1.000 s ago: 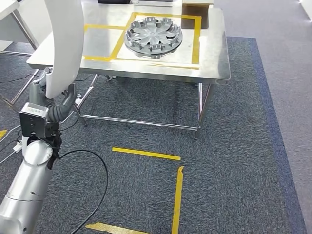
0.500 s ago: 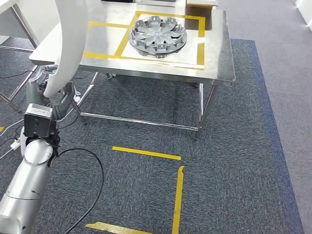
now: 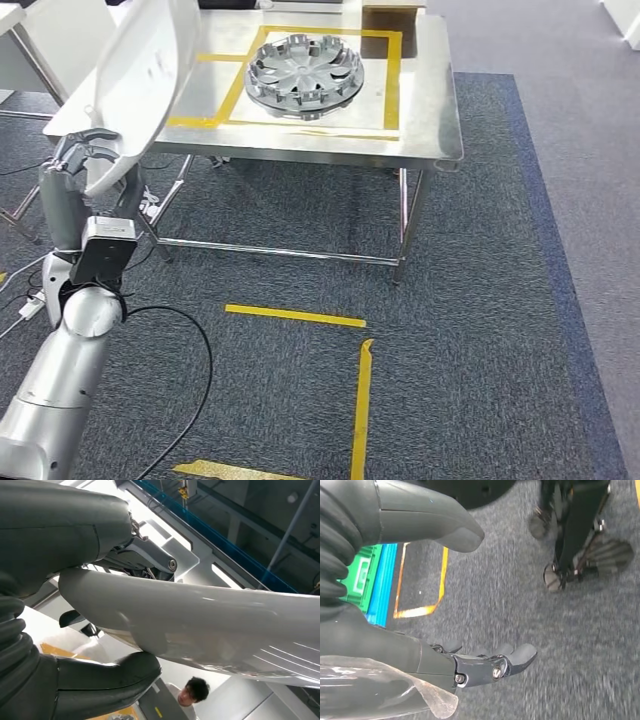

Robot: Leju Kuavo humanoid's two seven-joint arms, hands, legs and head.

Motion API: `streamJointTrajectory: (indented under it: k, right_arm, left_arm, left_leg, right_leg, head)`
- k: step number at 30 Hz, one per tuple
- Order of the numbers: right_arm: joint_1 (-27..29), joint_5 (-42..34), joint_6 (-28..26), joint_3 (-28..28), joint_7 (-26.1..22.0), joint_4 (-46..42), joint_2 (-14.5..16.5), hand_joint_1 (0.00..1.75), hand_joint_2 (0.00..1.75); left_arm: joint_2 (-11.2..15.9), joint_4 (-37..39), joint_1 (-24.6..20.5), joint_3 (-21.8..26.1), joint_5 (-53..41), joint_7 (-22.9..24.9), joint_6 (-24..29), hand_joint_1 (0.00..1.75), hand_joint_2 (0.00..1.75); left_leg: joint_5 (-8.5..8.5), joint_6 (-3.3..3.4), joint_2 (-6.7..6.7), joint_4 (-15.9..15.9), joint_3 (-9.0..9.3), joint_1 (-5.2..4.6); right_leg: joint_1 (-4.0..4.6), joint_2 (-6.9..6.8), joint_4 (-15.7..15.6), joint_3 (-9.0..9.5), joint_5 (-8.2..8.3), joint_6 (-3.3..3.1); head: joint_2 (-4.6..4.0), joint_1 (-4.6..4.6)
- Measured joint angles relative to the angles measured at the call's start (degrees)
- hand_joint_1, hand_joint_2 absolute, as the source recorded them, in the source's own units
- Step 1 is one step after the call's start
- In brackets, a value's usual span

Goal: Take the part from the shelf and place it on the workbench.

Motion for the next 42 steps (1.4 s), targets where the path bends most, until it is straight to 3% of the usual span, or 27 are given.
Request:
streamJointTrajectory:
  k: [1,3,5,7,9,11,12,13,15,16,17,18,22,24,26,27,28,29,31,32,33,35,37,39,40,42]
  right_arm:
    - [0.0,0.1,0.0,0.0,-0.1,0.0,0.0,0.00,1.75]
    - [0.0,0.3,0.0,0.0,-0.2,0.0,0.1,0.00,1.75]
    - [0.1,0.5,0.0,0.0,-0.4,0.0,0.1,0.00,1.75]
    - [0.1,0.6,0.0,0.0,-0.5,0.0,0.1,0.00,1.75]
    - [0.0,0.6,0.0,0.0,-0.5,0.0,0.1,0.00,1.75]
    - [0.0,0.6,0.1,0.0,-0.5,0.0,0.1,0.00,1.75]
    - [0.1,0.6,0.1,0.0,-0.5,0.0,0.1,0.00,1.75]
    - [0.2,0.6,0.1,0.0,-0.5,0.0,0.1,0.00,1.75]
    - [0.2,0.6,0.1,0.0,-0.5,0.0,0.1,0.00,1.75]
    - [0.2,0.6,0.1,0.0,-0.5,0.0,0.0,0.00,1.75]
    - [0.2,0.7,0.1,0.0,-0.6,0.0,0.0,0.00,1.75]
    - [0.2,0.7,0.2,0.0,-0.6,0.0,0.0,0.00,1.75]
    - [0.3,0.7,0.2,0.0,-0.7,0.0,0.0,0.00,1.75]
    - [0.2,0.7,0.2,0.0,-0.7,0.0,0.0,0.00,1.75]
    - [0.2,0.7,0.1,0.0,-0.7,0.0,0.0,0.00,1.75]
    - [0.3,0.7,0.1,0.0,-0.7,0.0,0.0,0.00,1.75]
    - [0.3,0.7,0.0,0.0,-0.7,0.0,0.0,0.00,1.75]
    - [0.3,0.7,0.0,0.0,-0.7,0.0,0.0,0.00,1.75]
    - [0.3,0.7,0.1,0.0,-0.7,0.0,0.1,0.00,1.75]
    - [0.3,0.6,0.1,0.0,-0.6,0.1,0.2,0.00,1.75]
    - [0.3,0.6,0.1,0.0,-0.5,0.1,0.2,0.00,1.75]
    - [0.3,0.6,0.1,0.0,-0.4,0.2,0.3,0.00,1.75]
    - [0.2,0.6,0.1,0.0,-0.3,0.2,0.3,0.00,1.75]
    - [0.1,0.7,0.1,0.0,-0.4,0.2,0.3,0.00,1.75]
    - [0.0,0.7,0.2,0.0,-0.5,0.2,0.3,0.00,1.75]
    - [0.1,0.7,0.3,0.0,-0.6,0.2,0.3,0.00,1.75]
  left_arm:
    - [0.1,0.1,-0.1,0.2,-0.3,0.1,0.5,1.75,1.75]
    - [0.3,0.2,-0.2,0.7,-0.8,0.3,1.5,1.75,1.75]
    - [0.4,0.3,-0.2,1.1,-1.2,0.4,2.2,1.75,1.75]
    - [0.4,0.4,-0.3,1.4,-1.7,0.4,2.6,1.75,1.75]
    - [0.5,0.5,-0.3,1.5,-1.9,0.4,2.8,1.75,1.75]
    - [0.5,0.6,-0.2,1.6,-2.0,0.4,2.9,1.75,1.75]
    - [0.5,0.7,-0.1,1.7,-2.0,0.4,2.9,1.75,1.75]
    - [0.5,0.8,0.0,1.7,-2.0,0.4,2.9,1.75,1.75]
    - [0.5,1.0,0.0,1.7,-2.0,0.4,2.9,1.75,1.75]
    - [0.5,1.0,0.0,1.7,-2.0,0.4,3.0,1.75,1.75]
    - [0.5,1.1,-0.1,1.8,-2.1,0.5,3.1,1.75,1.75]
    - [0.6,1.1,-0.1,1.8,-2.2,0.5,3.3,1.75,1.75]
    - [0.7,1.3,0.0,2.1,-3.1,0.7,4.3,1.75,1.75]
    - [0.8,1.3,0.0,2.5,-3.2,0.7,4.7,1.75,1.75]
    - [0.8,1.4,0.2,2.8,-3.2,0.7,5.0,1.75,1.75]
    - [0.8,1.4,0.4,2.8,-3.2,0.7,5.0,1.75,1.75]
    - [0.8,1.5,0.5,2.9,-3.2,0.7,5.1,1.75,1.75]
    - [0.8,1.5,0.6,3.0,-3.3,0.7,5.2,1.75,1.75]
    - [0.8,1.5,0.6,3.2,-3.5,0.7,5.7,1.75,1.75]
    - [0.8,1.6,0.6,3.4,-3.9,0.7,6.2,1.75,1.75]
    - [0.9,1.6,0.7,3.6,-4.4,0.7,6.7,1.75,1.75]
    - [0.9,1.6,0.7,4.2,-5.8,0.6,7.6,1.75,1.75]
    - [0.8,1.7,0.8,5.0,-7.0,0.5,7.9,1.75,1.75]
    - [0.7,1.7,0.7,5.8,-7.4,0.4,8.1,1.75,1.75]
    - [0.7,1.7,0.7,6.1,-7.3,0.4,8.1,1.75,1.75]
    - [0.6,1.7,0.9,6.6,-7.1,0.1,8.1,1.75,1.75]
  left_leg:
    - [1.45,0.34,-0.02,-3.9,1.85,-0.11]
    - [2.19,0.97,-0.02,-8.5,3.89,-0.37]
    - [1.81,1.54,-0.03,-9.2,4.18,-0.44]
    - [1.81,2.19,-0.06,-9.5,4.68,-0.23]
    - [1.72,2.63,-0.05,-9.7,5.05,-0.13]
    - [1.49,2.84,-0.05,-9.6,5.12,-0.22]
    - [1.33,2.86,-0.06,-9.6,5.24,-0.26]
    - [1.12,2.82,-0.09,-9.6,5.46,-0.27]
    - [0.51,2.53,-0.12,-9.6,6.23,-0.23]
    - [0.20,2.30,-0.11,-9.5,6.59,-0.25]
    - [-0.09,2.04,-0.09,-9.5,6.74,-0.28]
    - [-0.34,1.72,-0.07,-9.5,6.76,-0.33]
    - [-0.89,0.43,-0.13,-7.6,6.74,-0.34]
    - [-2.27,-0.03,-0.16,-2.1,3.98,-0.21]
    - [-4.95,-0.35,-0.17,5.3,-0.72,-0.13]
    - [-5.85,-0.39,-0.17,7.4,-2.52,-0.11]
    - [-5.70,-0.30,-0.17,7.6,-3.45,-0.12]
    - [-4.28,-0.06,-0.18,5.8,-3.42,-0.17]
    - [1.37,0.82,-0.19,-1.6,-1.79,-0.50]
    - [3.23,1.29,-0.20,-4.8,-0.97,-0.75]
    - [4.52,1.66,-0.24,-7.0,-0.45,-0.97]
    - [4.44,2.12,-0.44,-8.3,0.09,-1.15]
    - [4.77,2.43,-0.53,-9.2,1.18,-0.83]
    - [4.63,2.77,-0.45,-9.7,2.23,-0.50]
    - [4.38,2.96,-0.43,-9.8,2.46,-0.47]
    - [3.73,3.17,-0.50,-9.8,2.81,-0.44]
  right_leg:
    - [0.08,0.10,0.0,0.14,-0.19,0.21]
    - [0.17,0.20,0.1,0.21,-0.31,0.84]
    - [0.18,0.15,0.3,0.21,-0.06,1.62]
    - [0.16,-0.02,2.0,-0.56,-0.82,2.17]
    - [0.13,-0.14,7.4,-3.50,-3.57,2.40]
    - [0.12,-0.16,14.6,-7.68,-6.37,2.58]
    - [0.12,-0.16,16.4,-9.08,-6.65,2.69]
    - [0.12,-0.18,16.1,-9.47,-5.72,2.72]
    - [0.12,-0.32,9.5,-7.19,-0.96,2.62]
    - [0.19,-0.46,5.7,-5.71,0.77,2.46]
    - [0.30,-0.61,2.7,-4.47,1.51,2.17]
    - [0.44,-0.70,1.1,-3.77,1.68,1.79]
    - [0.38,-0.59,0.3,-2.05,1.04,0.12]
    - [0.21,-0.47,0.1,-0.88,0.44,-0.45]
    - [0.23,-0.33,0.1,0.19,-0.47,-0.73]
    - [0.27,-0.24,0.1,0.78,-0.96,-0.74]
    - [0.31,-0.15,0.1,1.46,-1.47,-0.72]
    - [0.36,-0.06,0.1,2.22,-1.99,-0.67]
    - [0.43,0.07,0.1,3.57,-3.13,-0.50]
    - [0.47,0.18,0.0,4.01,-3.64,-0.27]
    - [0.48,0.23,0.0,4.18,-4.08,0.06]
    - [0.56,0.24,0.1,4.57,-4.19,0.99]
    - [0.62,0.07,1.9,3.76,-3.50,1.79]
    - [0.60,-0.06,7.3,0.23,-3.31,2.21]
    - [0.55,-0.12,10.8,-2.22,-4.29,2.33]
    - [0.37,-0.13,15.8,-6.86,-7.97,2.66]
  head:
    - [0.00,0.02]
    - [0.00,0.03]
    - [0.00,0.02]
    - [0.00,0.17]
    - [0.00,0.35]
    - [0.00,0.43]
    - [0.00,0.44]
    - [0.00,0.46]
    - [0.00,0.46]
    - [0.00,0.45]
    - [0.01,0.45]
    - [0.01,0.39]
    - [0.00,0.12]
    - [0.00,-0.08]
    - [0.00,-0.19]
    - [0.01,-0.19]
    - [0.01,-0.19]
    - [0.01,-0.20]
    - [0.00,-0.17]
    - [0.00,-0.16]
    - [0.00,-0.16]
    - [0.00,-0.18]
    - [0.00,-0.14]
    - [0.00,-0.02]
    - [0.00,0.06]
    - [0.00,0.07]
